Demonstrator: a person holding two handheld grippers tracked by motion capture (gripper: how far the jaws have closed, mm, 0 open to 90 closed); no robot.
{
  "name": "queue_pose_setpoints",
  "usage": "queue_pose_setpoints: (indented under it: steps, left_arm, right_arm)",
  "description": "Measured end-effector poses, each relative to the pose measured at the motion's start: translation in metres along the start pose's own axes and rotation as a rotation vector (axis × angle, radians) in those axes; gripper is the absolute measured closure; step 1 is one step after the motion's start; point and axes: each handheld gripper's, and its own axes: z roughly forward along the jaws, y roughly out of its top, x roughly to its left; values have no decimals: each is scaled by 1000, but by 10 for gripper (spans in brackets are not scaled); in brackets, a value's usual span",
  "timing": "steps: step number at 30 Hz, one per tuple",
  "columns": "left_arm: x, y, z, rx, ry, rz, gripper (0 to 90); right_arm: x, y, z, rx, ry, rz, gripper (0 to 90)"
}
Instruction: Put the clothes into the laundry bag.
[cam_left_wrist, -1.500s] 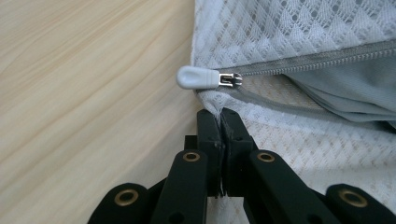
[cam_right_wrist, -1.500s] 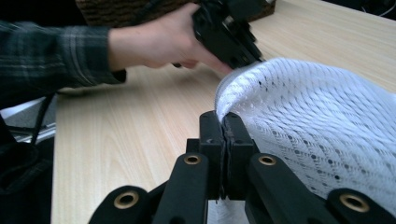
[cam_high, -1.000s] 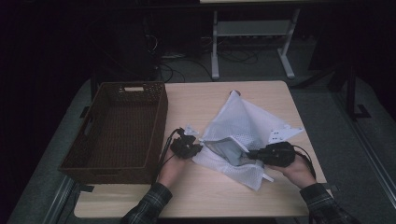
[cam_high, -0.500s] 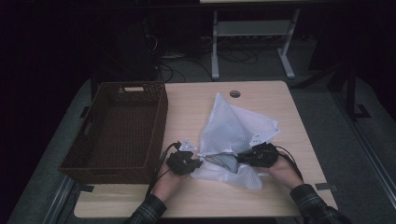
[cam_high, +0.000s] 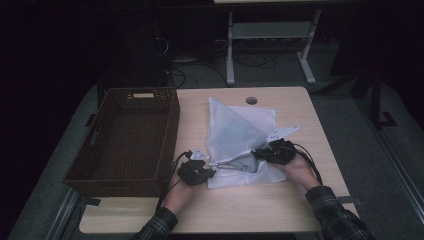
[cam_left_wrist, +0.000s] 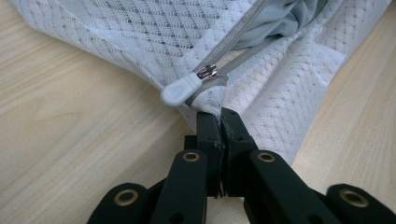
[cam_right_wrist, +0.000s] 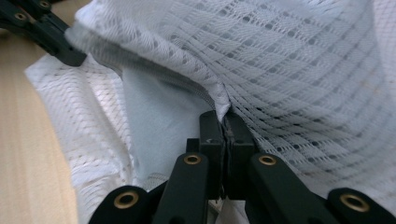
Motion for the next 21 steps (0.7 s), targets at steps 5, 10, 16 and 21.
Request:
queue_pose_setpoints:
  steps: [5, 10, 16, 21]
  left_arm:
    - [2, 0, -2, -6, 10, -10, 883]
    - [3, -1, -2, -6, 1, -29, 883]
    - [4, -1, -3, -6, -3, -33, 883]
    - [4, -2, -3, -2, -10, -38, 882]
  right_arm:
    - [2, -2, -18, -42, 16, 4, 878]
    - [5, -11, -36, -50, 8, 4, 859]
    - [5, -25, -51, -65, -4, 54, 612]
    - [8, -44, -65, -54, -51, 77, 525]
